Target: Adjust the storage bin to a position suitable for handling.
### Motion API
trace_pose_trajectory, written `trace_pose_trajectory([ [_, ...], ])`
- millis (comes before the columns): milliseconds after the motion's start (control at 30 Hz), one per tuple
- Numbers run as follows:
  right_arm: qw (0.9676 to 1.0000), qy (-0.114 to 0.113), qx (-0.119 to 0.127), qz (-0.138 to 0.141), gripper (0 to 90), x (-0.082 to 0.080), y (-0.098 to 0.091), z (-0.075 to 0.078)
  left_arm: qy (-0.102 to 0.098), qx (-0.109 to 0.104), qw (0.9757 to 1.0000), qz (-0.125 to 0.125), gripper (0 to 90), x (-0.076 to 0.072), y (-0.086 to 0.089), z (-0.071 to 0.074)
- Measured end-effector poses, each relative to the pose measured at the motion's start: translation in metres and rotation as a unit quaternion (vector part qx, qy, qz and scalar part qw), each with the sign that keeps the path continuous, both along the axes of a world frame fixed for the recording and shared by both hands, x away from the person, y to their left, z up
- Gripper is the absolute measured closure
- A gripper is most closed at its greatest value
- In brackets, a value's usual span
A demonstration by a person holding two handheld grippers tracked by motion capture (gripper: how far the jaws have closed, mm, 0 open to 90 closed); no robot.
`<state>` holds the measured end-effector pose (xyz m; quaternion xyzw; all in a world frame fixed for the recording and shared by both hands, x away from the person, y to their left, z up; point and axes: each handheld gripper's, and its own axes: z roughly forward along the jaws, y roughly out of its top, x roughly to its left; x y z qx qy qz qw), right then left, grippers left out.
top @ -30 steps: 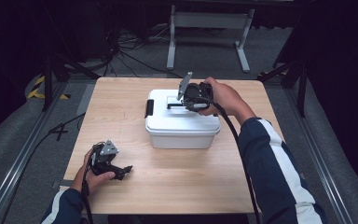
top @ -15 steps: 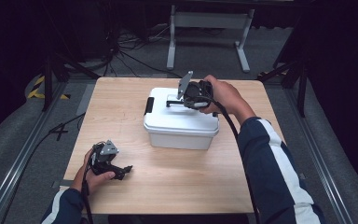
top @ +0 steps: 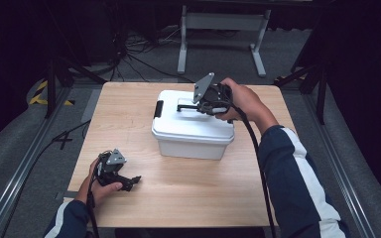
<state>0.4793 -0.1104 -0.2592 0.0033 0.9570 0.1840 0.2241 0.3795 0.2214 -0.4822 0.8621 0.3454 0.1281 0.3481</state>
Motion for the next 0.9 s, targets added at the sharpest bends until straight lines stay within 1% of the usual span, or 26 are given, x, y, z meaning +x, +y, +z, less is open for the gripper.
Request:
trace_pose_trajectory([
  [33,1.0,0.001,-0.002,-0.005,85.0,-0.002,-0.001,0.001,0.001,0.0,1.0,0.0,0.1,0.0,0.0,0.0],
  [67,1.0,-0.002,-0.002,0.001,84.9,-0.002,-0.002,0.001,0.0,0.0,1.0,0.0,0.1,0.0,0.0,0.0],
  [100,1.0,-0.002,-0.002,-0.003,84.9,-0.003,-0.003,0.002,0.0,0.0,1.0,0.0,0.2,0.0,0.0,0.0],
  [167,1.0,-0.001,0.003,-0.001,84.9,-0.005,-0.006,0.003,0.0,0.0,1.0,0.0,0.2,0.0,0.0,0.0],
  [200,0.9999,-0.007,0.004,0.008,84.9,-0.005,-0.007,0.004,0.0,0.0,1.0,0.0,0.2,0.0,0.0,0.0],
  [233,0.9999,-0.007,0.004,0.008,84.9,-0.005,-0.007,0.004,0.0,0.0,1.0,0.0,0.2,0.0,0.0,0.0],
  [267,1.0,-0.004,0.005,0.003,84.9,-0.007,-0.009,0.005,0.0,0.0,1.0,0.001,0.2,0.0,0.0,0.0],
  [367,0.9999,-0.008,0.011,0.002,84.9,-0.01,-0.015,0.007,0.0,0.0,1.0,0.0,0.2,0.0,0.0,0.0],
  [400,0.9998,-0.01,0.013,0.01,84.9,-0.009,-0.016,0.007,0.0,0.0,1.0,0.0,0.2,0.0,0.0,0.0],
  [433,0.9998,-0.01,0.013,0.01,84.9,-0.009,-0.016,0.007,0.002,0.001,1.0,-0.001,0.2,0.0,0.0,0.0],
  [467,0.9999,-0.006,0.015,0.004,84.9,-0.011,-0.018,0.007,0.001,0.0,1.0,0.0,0.2,0.0,0.0,0.0],
  [533,0.9997,-0.009,0.018,0.01,84.8,-0.011,-0.022,0.008,0.0,0.0,1.0,0.0,0.2,0.0,0.0,0.0],
  [633,0.9998,-0.008,0.019,0.004,84.9,-0.013,-0.029,0.009,0.0,0.0,1.0,0.0,0.2,0.0,0.0,0.0],
  [667,0.9997,-0.013,0.02,0.003,84.9,-0.013,-0.031,0.009,0.0,0.0,1.0,0.0,0.2,0.0,0.0,0.0],
  [700,0.9997,-0.013,0.02,0.003,84.9,-0.013,-0.031,0.009,0.0,0.0,1.0,0.001,0.2,0.0,0.0,0.0],
  [733,0.9996,-0.013,0.024,0.001,84.8,-0.014,-0.033,0.009,0.0,0.0,1.0,0.002,0.2,0.0,0.0,0.0],
  [833,0.9994,-0.017,0.029,0.006,84.9,-0.017,-0.042,0.009,0.0,0.0,1.0,0.002,0.2,0.0,0.0,0.0],
  [900,0.9994,-0.014,0.03,0.004,84.9,-0.018,-0.046,0.01,0.0,0.0,1.0,0.002,0.2,0.0,0.0,0.0],
])
